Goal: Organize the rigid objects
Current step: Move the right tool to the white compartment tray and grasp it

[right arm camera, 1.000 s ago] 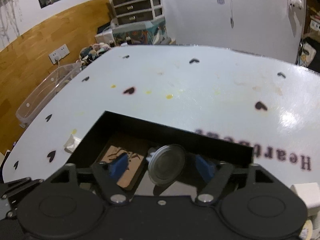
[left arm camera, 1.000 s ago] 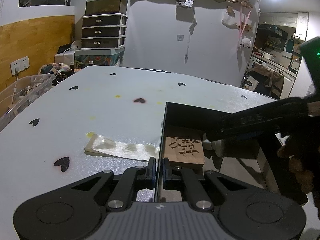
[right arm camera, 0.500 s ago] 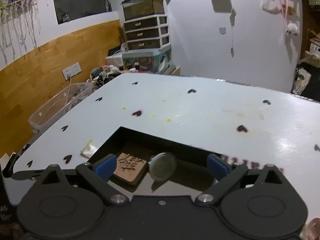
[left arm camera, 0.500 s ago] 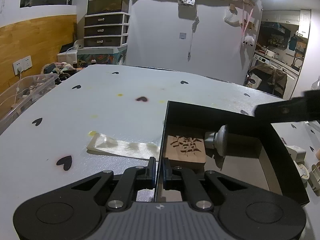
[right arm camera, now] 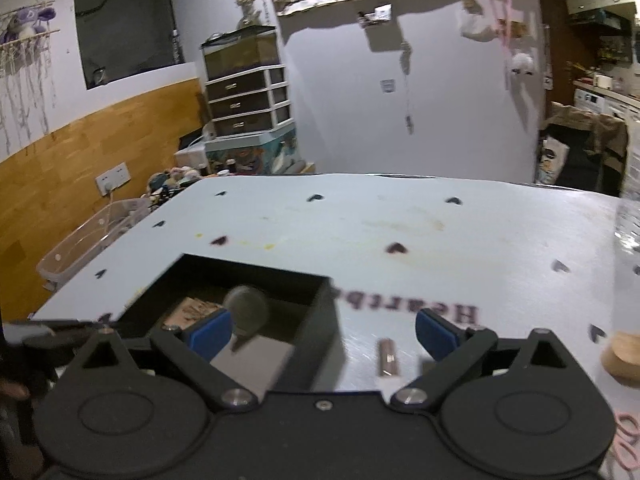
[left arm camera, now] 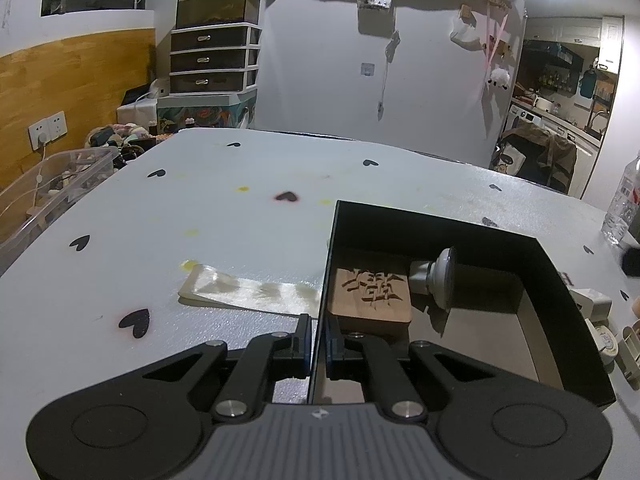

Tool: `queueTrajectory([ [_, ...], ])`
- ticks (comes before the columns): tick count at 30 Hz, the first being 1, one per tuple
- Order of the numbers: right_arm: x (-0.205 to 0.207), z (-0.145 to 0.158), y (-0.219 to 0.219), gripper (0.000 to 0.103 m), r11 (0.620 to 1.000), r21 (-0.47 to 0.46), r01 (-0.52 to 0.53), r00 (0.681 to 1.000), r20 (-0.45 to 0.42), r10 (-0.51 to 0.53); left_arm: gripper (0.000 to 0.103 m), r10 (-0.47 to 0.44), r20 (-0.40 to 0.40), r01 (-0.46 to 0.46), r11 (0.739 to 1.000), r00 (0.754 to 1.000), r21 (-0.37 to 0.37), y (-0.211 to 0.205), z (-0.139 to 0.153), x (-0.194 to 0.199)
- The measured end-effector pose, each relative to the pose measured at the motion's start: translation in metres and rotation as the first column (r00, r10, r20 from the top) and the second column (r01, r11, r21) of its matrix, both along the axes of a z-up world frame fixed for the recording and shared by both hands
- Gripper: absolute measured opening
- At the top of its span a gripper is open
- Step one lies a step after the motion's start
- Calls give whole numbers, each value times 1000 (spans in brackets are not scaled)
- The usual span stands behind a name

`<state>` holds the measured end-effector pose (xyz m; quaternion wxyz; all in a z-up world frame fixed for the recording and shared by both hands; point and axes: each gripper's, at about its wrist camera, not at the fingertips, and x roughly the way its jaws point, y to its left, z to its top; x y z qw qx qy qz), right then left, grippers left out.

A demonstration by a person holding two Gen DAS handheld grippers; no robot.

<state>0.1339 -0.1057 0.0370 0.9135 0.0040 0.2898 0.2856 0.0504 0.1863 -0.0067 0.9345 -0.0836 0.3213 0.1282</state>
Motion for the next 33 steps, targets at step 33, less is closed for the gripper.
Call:
queueTrajectory([
  [33,4,-75,-92,70,966,-122,230,970,-49,-237,6,31,5,-31,1000,1000,-1,-4,-1,0],
])
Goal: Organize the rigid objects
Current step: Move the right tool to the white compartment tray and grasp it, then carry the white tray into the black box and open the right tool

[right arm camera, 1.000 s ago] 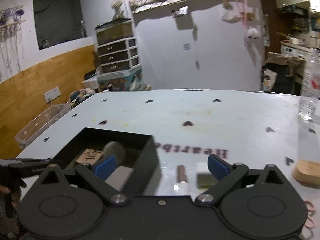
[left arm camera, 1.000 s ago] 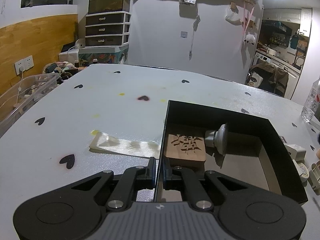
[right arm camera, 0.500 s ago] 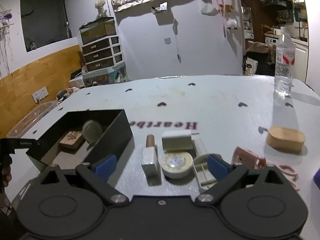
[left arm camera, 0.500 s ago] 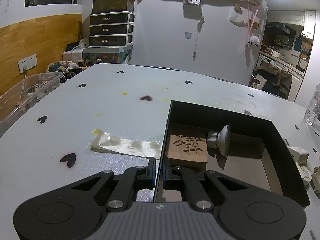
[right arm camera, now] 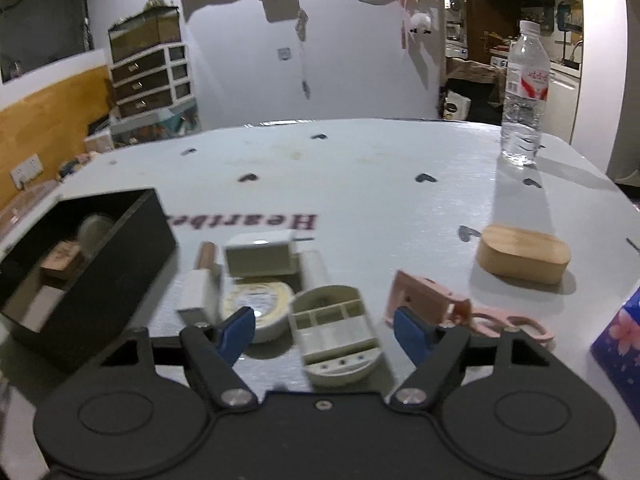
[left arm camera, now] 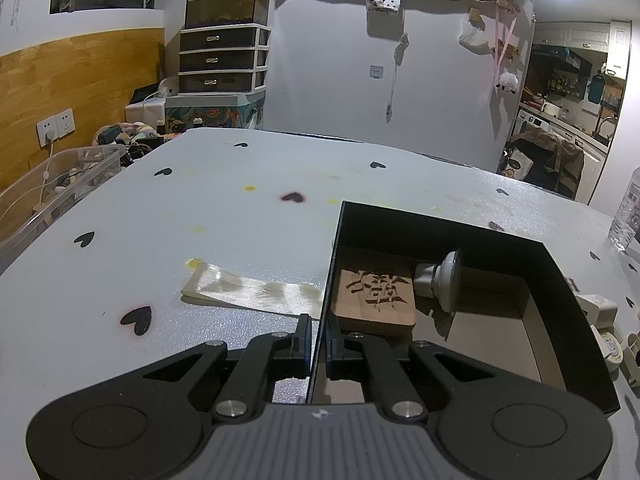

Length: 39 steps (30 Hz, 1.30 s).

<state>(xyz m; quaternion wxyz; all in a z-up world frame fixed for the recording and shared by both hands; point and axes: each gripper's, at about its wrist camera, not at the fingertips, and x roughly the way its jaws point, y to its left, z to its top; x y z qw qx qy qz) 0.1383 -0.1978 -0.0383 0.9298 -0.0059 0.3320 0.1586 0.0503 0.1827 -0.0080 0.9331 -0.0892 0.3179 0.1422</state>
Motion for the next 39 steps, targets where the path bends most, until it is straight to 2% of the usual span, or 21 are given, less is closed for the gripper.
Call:
queueTrajectory([
  [3,4,-8,0,52,999,-35,-3,1000,-29,2,6,0,1,0,1000,1000,-2,0,0,0],
  [5,0,-8,1,50,999,-46,-11,999,-37,9,6,0,1,0,1000,1000,-2,0,0,0],
  [13,-33,1,7,49,997,-55,-56,994,-97,51,6,0,1,0,1000,1000,-2,0,0,-1],
  [15,-35,3,7,55,997,-48,-64,993,-99,59,6,-1,1,1,1000,1000,-2,0,1,0],
  [18,-27,4,7,55,998,-40,-46,995,-94,42,6,0,2,0,1000,1000,-3,0,1,0],
  [24,-6,-4,5,53,1000,7,-19,988,-153,20,6,0,0,0,1000,1000,-7,0,2,0],
  [26,-5,-7,8,49,1000,-2,-25,986,-165,24,6,-1,0,1,1000,1000,-5,0,2,0],
  [32,-10,-4,3,47,1000,12,20,987,-161,-18,6,-2,1,2,1000,1000,-6,0,2,0],
  [35,-10,8,-2,47,997,58,55,991,-128,-47,6,-3,2,3,1000,1000,-6,0,2,0],
  [37,-9,20,0,47,995,90,47,995,-92,-39,6,-4,2,4,1000,1000,-7,1,2,1],
  [39,-10,34,9,47,993,120,-6,999,-51,12,6,-4,3,4,1000,1000,-7,1,2,1],
])
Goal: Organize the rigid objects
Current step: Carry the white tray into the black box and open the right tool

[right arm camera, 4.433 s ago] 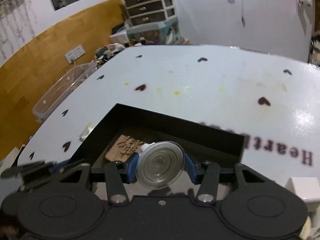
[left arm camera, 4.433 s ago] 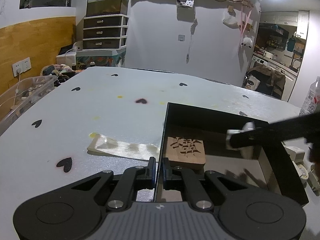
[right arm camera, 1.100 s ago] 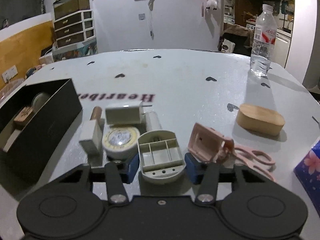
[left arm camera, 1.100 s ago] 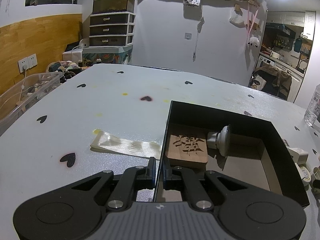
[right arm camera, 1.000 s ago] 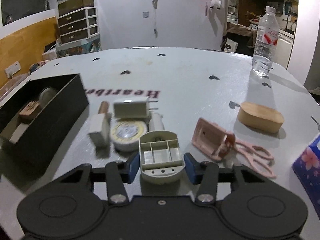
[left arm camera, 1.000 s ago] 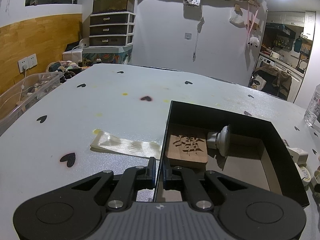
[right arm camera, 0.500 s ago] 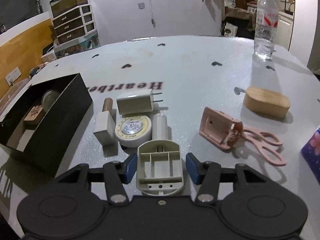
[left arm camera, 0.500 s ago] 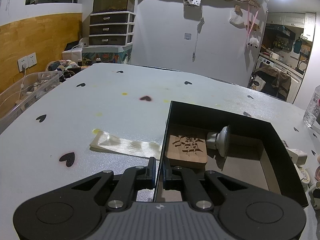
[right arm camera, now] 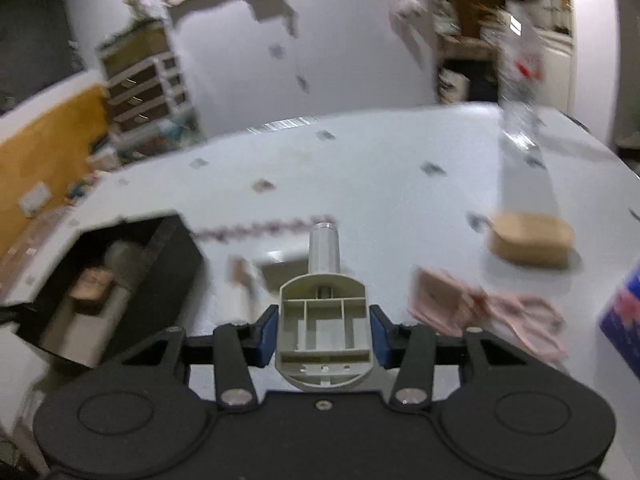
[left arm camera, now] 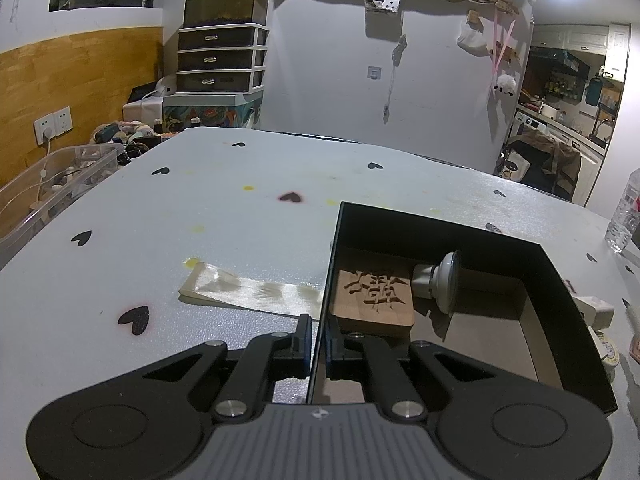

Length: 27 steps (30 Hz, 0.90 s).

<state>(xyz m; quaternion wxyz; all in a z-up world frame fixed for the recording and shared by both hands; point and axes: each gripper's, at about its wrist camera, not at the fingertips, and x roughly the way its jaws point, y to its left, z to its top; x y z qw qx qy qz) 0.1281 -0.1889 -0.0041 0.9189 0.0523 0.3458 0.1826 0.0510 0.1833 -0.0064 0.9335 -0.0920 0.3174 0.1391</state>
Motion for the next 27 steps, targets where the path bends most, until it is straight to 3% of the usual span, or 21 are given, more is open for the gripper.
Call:
queueTrajectory([
  [5,0,25,43,47,983,41,-177,983,48,175,6,0,1,0,1000,1000,0,0,0,0],
  [12,13,44,111,47,938,127,-323,945,-8,327,6,-5,4,5,1000,1000,-8,2,0,0],
  [20,33,30,177,47,977,51,-208,949,-232,214,6,-24,11,24,999,1000,-20,6,0,0],
  [27,33,14,212,47,996,-80,-44,968,-251,22,6,-41,25,42,998,999,-38,10,-2,-1],
])
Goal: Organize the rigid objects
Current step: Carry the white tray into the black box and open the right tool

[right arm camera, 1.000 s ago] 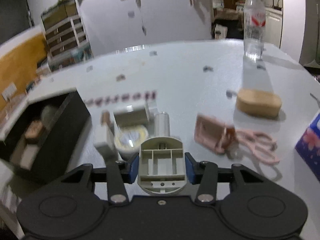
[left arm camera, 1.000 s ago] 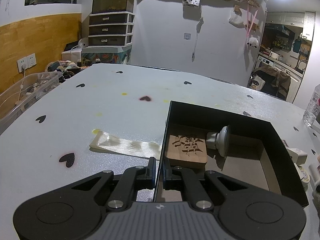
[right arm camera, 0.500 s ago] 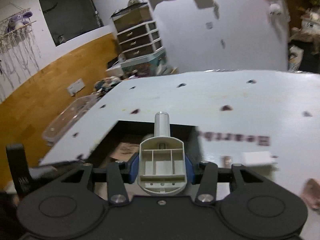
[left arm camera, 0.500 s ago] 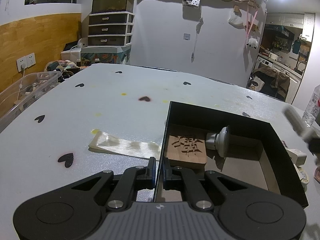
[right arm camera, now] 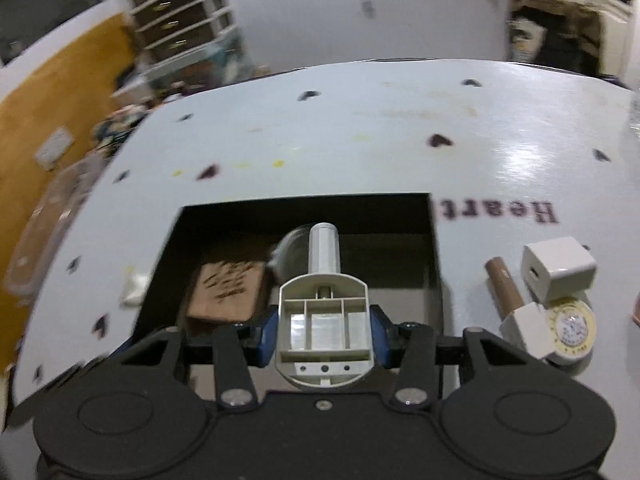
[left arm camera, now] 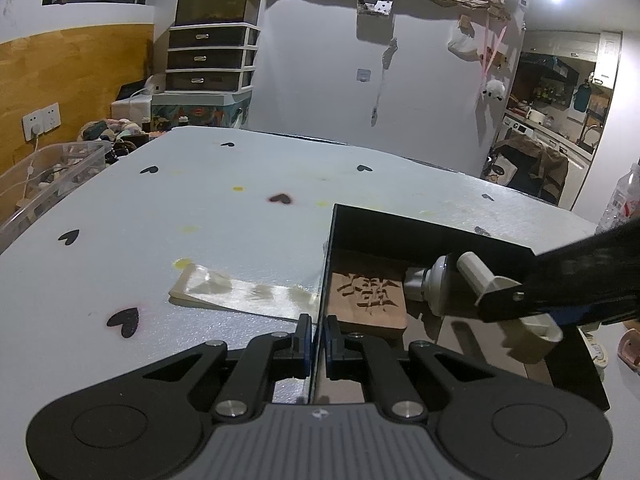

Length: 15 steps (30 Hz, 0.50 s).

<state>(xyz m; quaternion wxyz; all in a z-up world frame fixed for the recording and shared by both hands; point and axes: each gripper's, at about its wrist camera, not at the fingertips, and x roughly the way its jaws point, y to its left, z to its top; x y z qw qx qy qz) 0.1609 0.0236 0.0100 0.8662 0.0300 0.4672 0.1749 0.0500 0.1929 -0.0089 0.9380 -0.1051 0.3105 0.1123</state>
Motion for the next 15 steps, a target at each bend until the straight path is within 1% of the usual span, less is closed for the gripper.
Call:
queueTrajectory([
  [3,7,-6,6,47,997,-28,71,998,-1,-71,6,-9,3,9,1000,1000,-5,2,0,-1],
  [6,13,-13,8,48,995,-30,94,995,-32,-95,6,-19,4,19,1000,1000,-7,2,-1,-1],
  [7,14,-13,9,49,995,-29,91,995,-24,-92,6,-20,4,21,1000,1000,-7,3,-1,-1],
  [9,16,-12,8,56,997,-7,82,996,-40,-83,6,-24,4,24,1000,1000,-9,3,-1,-1],
  [11,16,-10,6,60,997,14,73,996,-55,-72,6,-27,6,27,1000,1000,-14,4,-1,-1],
  [15,12,-5,1,62,997,67,40,996,-78,-34,6,-28,7,28,999,1000,-15,6,-2,-2],
])
